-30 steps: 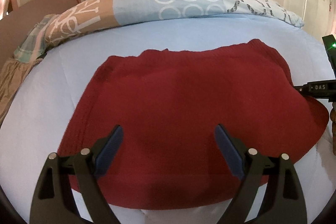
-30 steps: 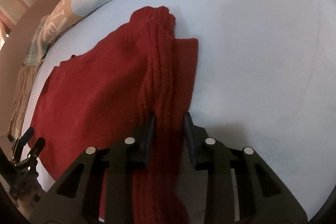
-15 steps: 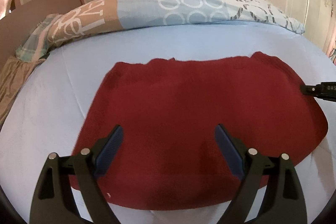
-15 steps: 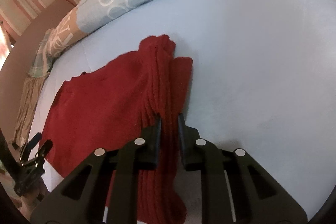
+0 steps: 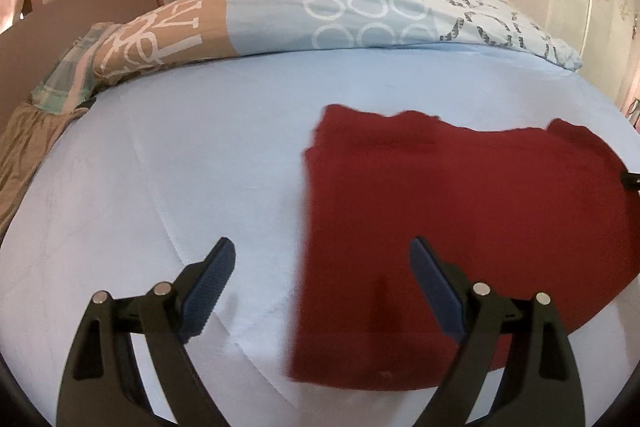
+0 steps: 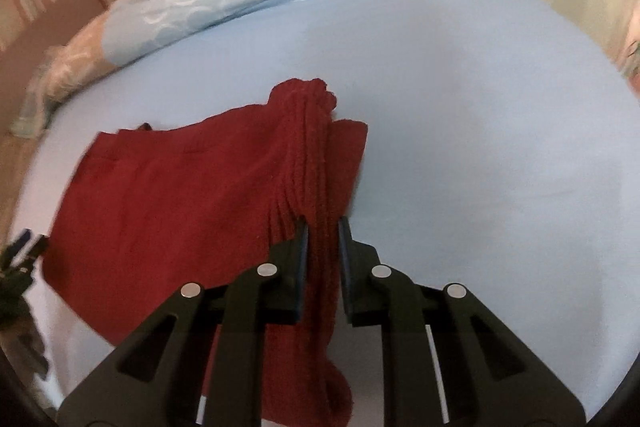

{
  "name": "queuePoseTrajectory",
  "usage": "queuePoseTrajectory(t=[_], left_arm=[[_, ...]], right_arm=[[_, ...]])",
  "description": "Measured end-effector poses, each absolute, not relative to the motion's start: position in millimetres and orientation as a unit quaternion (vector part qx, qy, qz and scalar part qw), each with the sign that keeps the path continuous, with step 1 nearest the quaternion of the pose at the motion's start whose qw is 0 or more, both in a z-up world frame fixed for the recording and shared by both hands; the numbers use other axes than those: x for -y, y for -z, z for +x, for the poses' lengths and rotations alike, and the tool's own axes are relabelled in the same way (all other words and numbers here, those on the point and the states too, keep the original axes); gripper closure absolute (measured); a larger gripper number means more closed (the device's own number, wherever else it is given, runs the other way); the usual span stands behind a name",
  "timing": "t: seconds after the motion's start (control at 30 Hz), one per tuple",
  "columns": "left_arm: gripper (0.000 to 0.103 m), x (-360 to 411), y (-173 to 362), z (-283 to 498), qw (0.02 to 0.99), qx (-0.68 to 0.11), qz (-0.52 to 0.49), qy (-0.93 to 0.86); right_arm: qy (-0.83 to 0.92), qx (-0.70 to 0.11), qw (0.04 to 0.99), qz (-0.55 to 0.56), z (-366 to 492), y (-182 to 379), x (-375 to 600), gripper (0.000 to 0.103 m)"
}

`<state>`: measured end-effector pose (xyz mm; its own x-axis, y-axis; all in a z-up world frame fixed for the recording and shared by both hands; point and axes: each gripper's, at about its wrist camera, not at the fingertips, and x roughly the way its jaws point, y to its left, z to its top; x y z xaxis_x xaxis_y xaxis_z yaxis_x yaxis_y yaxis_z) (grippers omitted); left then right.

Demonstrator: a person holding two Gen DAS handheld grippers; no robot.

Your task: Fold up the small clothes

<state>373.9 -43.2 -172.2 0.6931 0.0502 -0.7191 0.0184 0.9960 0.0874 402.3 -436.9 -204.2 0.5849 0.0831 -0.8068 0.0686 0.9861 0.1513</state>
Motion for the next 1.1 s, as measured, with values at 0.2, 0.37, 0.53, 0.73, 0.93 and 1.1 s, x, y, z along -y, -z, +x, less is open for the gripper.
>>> queuePoseTrajectory(t=[0.2,0.37,0.53,0.73,0.93,1.1], left_arm=[[0.014,57,174,383,0.918,-0.395,0.042,-0.001],[0.014,61,171,394,0.919,-0.392,0.043,-0.002],[0.014,53,165,406,0.921,-0.388,0.037,-0.004],[0.014,26,159,409,0.924,-0.381,0.028,-0.01],[0.014,-16,159,407,0.923,-0.383,0.001,-0.027],[0.014,-43,163,401,0.921,-0.387,-0.004,-0.041]], right_arm=[[-0.038,-0.43,0.895,0.111,399,173,428,0.089],[-0.098,-0.407,0.896,0.149,409,139,386,0.089],[-0.154,-0.4,0.878,0.213,433,123,334,0.089],[-0.188,-0.411,0.857,0.248,452,132,264,0.089],[-0.205,-0.431,0.842,0.25,460,162,193,0.089],[-0.208,-0.473,0.831,0.205,461,209,133,0.089]])
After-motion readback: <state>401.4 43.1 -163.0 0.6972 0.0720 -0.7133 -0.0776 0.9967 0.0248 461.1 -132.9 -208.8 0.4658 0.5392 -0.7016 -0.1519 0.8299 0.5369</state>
